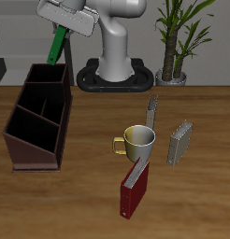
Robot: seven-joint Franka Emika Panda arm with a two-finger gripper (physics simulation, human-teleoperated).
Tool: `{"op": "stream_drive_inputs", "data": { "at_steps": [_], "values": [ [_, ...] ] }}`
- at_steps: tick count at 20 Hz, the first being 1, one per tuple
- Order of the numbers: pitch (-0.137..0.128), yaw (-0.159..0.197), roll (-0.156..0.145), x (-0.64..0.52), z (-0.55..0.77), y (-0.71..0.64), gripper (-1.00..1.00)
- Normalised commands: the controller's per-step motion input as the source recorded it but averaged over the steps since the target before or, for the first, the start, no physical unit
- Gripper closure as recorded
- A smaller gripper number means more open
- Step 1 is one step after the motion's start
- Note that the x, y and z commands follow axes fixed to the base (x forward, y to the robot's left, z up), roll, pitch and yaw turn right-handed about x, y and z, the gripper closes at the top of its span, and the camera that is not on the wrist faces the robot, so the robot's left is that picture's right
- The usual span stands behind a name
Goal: Place the green book into the right desk caddy's right compartment
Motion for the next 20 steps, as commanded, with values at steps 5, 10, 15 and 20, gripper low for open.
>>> {"op": "stream_drive_inputs", "data": {
  "at_steps": [5, 10, 15, 20],
  "values": [
    [0.039, -0.017, -0.017, 0.06, -0.13, -0.09, 1.0],
    [0.014, 0.0, 0.003, 0.01, -0.07, 0.03, 1.0],
    [0.005, -0.005, 0.014, -0.01, -0.04, 0.04, 1.0],
    [0.028, -0.029, -0.007, 0.02, -0.17, -0.07, 1.0]
  ]
}}
